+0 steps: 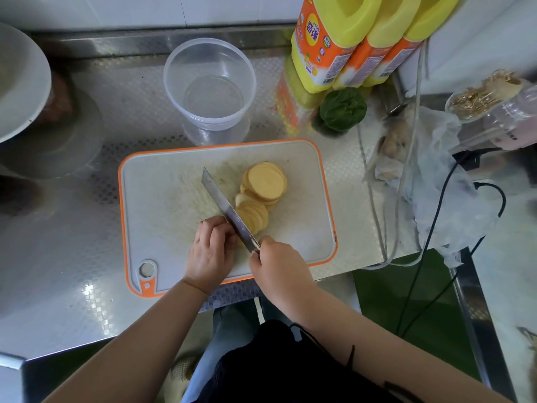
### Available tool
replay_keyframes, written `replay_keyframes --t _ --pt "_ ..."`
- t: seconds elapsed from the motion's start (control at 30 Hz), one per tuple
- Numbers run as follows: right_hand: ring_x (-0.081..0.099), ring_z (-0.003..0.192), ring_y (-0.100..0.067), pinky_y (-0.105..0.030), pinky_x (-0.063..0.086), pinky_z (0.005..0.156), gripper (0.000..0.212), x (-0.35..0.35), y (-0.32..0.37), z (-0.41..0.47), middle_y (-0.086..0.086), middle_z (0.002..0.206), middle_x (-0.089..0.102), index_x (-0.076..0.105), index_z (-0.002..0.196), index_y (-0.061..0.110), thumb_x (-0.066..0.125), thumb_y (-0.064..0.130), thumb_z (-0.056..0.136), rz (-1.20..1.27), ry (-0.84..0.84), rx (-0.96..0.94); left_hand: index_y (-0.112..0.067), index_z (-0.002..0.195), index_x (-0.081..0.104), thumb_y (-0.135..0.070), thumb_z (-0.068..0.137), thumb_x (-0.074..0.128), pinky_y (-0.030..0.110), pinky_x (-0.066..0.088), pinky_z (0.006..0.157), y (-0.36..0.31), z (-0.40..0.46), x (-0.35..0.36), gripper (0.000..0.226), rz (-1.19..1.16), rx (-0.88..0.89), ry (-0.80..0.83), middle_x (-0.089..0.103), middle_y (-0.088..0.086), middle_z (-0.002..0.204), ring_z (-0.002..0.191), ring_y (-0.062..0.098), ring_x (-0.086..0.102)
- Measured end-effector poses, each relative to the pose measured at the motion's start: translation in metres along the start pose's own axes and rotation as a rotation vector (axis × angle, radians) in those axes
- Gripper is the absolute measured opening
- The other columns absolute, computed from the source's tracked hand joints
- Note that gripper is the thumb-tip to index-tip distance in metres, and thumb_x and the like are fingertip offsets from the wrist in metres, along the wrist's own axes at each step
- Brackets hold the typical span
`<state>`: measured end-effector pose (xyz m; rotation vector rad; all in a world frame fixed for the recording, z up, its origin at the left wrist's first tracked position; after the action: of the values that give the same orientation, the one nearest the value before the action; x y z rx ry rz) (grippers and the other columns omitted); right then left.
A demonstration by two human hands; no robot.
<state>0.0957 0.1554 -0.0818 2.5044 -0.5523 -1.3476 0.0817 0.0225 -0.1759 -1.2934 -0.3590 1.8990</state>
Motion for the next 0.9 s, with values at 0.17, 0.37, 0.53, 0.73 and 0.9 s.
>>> replay_keyframes --t 0.17,0.37,0.53,0.73,0.9 --pt "0.046 0.067 -0.022 -0.028 0.029 0.060 0.025 0.002 0.000 0.004 0.005 0.062 0.036 0.038 0.076 0.014 0.040 0.024 0.099 0.036 0.041 0.029 -0.007 0.099 0.049 -0.005 0.093 0.046 0.033 0.043 0.086 0.003 -0.002 0.002 0.008 -0.001 -0.009 0.008 0.048 0.011 0.109 0.093 0.030 0.051" --pt "0.045 0.070 -0.020 -0.027 0.028 0.053 0.033 0.002 0.004 0.010 0.005 0.065 0.035 0.031 0.068 0.018 0.041 0.024 0.099 0.025 0.087 0.037 -0.008 0.099 0.048 -0.005 0.092 0.044 0.032 0.044 0.081 0.001 -0.002 0.002 0.008 0.002 -0.014 0.002 0.046 0.010 0.109 0.091 0.029 0.050" --pt "0.046 0.072 -0.020 -0.028 0.033 0.063 0.022 0.004 0.007 0.013 -0.001 0.075 0.045 0.039 0.081 0.013 0.041 0.025 0.099 0.025 0.074 0.037 -0.007 0.099 0.047 -0.003 0.090 0.045 0.031 0.043 0.082 0.002 -0.001 0.002 0.010 -0.009 -0.029 -0.008 0.046 0.011 0.108 0.091 0.028 0.049" --pt "0.047 0.072 -0.020 -0.029 0.034 0.062 0.019 0.011 0.010 0.018 -0.003 0.078 0.047 0.045 0.087 0.010 0.041 0.024 0.100 -0.040 0.038 0.007 -0.008 0.099 0.047 -0.001 0.090 0.046 0.032 0.043 0.081 0.003 -0.001 0.004 0.012 -0.001 -0.033 -0.012 0.046 0.011 0.108 0.089 0.027 0.048" --pt "0.045 0.071 -0.020 -0.029 0.034 0.063 0.024 0.016 0.012 0.021 -0.004 0.079 0.047 0.054 0.096 0.004 0.041 0.024 0.100 -0.051 0.012 -0.005 -0.008 0.098 0.047 -0.002 0.090 0.045 0.031 0.042 0.080 0.002 0.001 0.001 0.010 -0.008 -0.028 -0.019 0.045 0.010 0.106 0.087 0.026 0.048"
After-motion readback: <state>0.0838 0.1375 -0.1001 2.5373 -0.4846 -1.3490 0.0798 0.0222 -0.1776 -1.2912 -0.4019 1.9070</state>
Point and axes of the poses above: each hand's wrist, its own z-axis towards the middle knuckle, its own x-axis out of the palm, y = z × x, the point moved 4 cm from there along z, towards the middle knuckle
